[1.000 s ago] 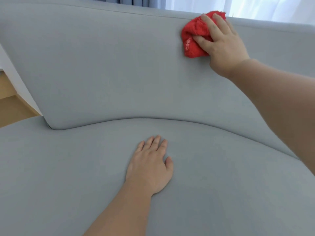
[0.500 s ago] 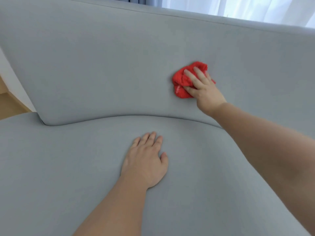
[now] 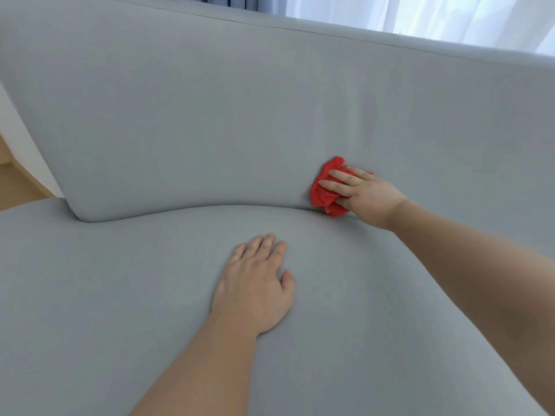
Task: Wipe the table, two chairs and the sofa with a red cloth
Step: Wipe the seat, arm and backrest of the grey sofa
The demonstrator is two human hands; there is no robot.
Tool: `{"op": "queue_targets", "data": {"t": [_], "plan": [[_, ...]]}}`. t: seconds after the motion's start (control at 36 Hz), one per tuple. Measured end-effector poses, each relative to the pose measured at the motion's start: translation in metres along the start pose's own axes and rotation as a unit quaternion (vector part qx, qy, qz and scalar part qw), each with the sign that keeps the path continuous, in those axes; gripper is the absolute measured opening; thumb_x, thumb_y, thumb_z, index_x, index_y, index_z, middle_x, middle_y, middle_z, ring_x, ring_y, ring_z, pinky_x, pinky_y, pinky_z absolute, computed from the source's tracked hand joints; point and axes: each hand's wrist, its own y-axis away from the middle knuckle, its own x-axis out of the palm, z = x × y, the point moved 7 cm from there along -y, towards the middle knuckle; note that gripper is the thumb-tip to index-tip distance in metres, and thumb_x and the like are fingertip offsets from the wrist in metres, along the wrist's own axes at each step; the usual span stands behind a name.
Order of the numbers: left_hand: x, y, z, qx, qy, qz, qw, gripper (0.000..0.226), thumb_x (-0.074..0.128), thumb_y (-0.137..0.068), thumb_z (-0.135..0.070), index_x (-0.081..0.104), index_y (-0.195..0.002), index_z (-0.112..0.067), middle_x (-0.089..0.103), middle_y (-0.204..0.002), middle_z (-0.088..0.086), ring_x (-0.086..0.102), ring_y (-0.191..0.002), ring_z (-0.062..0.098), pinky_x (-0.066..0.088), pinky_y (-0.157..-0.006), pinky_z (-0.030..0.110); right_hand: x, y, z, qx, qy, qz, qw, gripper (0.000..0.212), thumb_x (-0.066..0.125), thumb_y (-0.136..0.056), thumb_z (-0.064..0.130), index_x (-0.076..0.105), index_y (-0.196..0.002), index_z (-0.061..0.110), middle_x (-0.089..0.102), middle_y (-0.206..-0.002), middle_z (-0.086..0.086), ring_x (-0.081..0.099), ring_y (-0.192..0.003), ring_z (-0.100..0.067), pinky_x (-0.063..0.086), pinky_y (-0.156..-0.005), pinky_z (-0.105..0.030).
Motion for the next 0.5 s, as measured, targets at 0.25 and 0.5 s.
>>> {"op": "queue_targets", "data": {"t": [0.25,0.5], "plan": [[0.001,0.0,0.0,-0.003,-0.002,0.008,1.0,0.06,0.02,-0.097,-0.042,0.01,-0.153,-0.024,0.005,-0.161,-0.004,0.002,-0.147,0.012,0.002,-0.119,0.035,-0.037,0.026,-0.064,0.089,0.001,-0.036,0.995,0.045,0.033,-0.086,0.018,0.076,-0.098,0.013,0.052,-0.14,-0.014,0.051,-0.125,-0.043,0.032,-0.107,-0.055],[0.001,-0.001,-0.001,-0.001,-0.013,0.015,1.0,0.06,0.019,-0.097,-0.042,0.009,-0.153,-0.023,0.005,-0.161,-0.003,0.003,-0.147,0.013,0.003,-0.119,0.035,-0.094,0.058,-0.144,0.289,-0.043,-0.084,0.953,0.054,0.031,-0.086,0.012,0.057,-0.133,0.011,0.024,-0.156,-0.018,0.023,-0.139,-0.049,0.02,-0.114,-0.056]]}}
